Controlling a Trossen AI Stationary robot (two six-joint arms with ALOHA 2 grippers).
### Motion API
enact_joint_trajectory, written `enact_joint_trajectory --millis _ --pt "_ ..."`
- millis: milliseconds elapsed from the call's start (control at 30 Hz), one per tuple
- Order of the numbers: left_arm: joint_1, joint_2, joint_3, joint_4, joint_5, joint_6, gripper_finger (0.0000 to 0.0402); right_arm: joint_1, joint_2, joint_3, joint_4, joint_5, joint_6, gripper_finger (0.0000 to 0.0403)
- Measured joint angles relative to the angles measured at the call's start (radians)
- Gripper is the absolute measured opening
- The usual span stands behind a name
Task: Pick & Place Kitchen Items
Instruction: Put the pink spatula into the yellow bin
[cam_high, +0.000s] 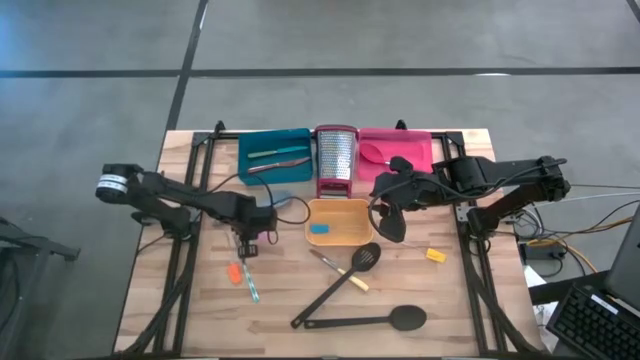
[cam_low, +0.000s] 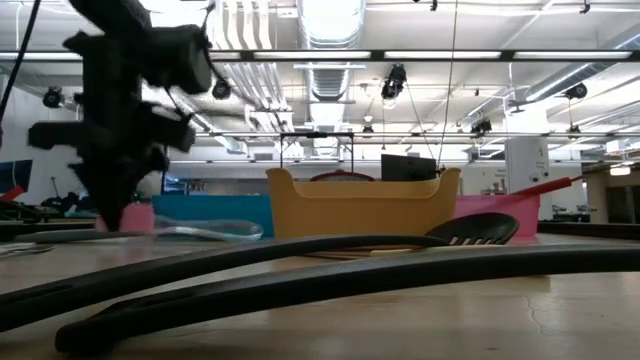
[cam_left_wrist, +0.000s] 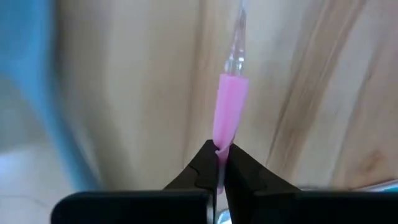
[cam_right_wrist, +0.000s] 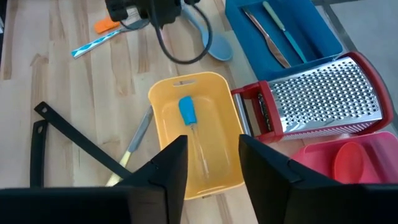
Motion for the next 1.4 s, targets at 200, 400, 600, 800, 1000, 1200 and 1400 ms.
enact_joint_trajectory --millis 200,400,600,800,1000,1200,1400 --pt "-0.002 -0.095 0.049 -0.053 -0.071 -0.023 0.0011 0.000 0.000 0.000 -0.002 0.000 0.000 0.0116" --pt "-0.002 -0.177 0.079 -0.044 -0.126 -0.053 0.0011 0.000 0.000 0.000 -0.003 0.000 0.000 0.0102" --pt "-0.002 -0.205 0.127 -0.039 -0.167 -0.070 0.0011 0.000 0.000 0.000 -0.003 0.000 0.000 0.0086" --pt "-0.002 -0.181 0.183 0.100 -0.162 0.004 0.0011 0.000 0.000 0.000 -0.003 0.000 -0.007 0.0070" --pt "0.001 -0.077 0.243 0.238 -0.067 0.101 0.0011 0.000 -0.001 0.000 -0.003 0.000 -0.010 0.0075" --pt "0.002 0.069 0.357 0.269 -0.061 0.160 0.0011 0.000 -0.003 0.000 -0.005 0.000 -0.003 0.0097" --pt "0.029 0.182 0.462 0.361 -0.013 0.215 0.0011 0.000 -0.004 0.000 -0.052 0.000 -0.006 0.0112"
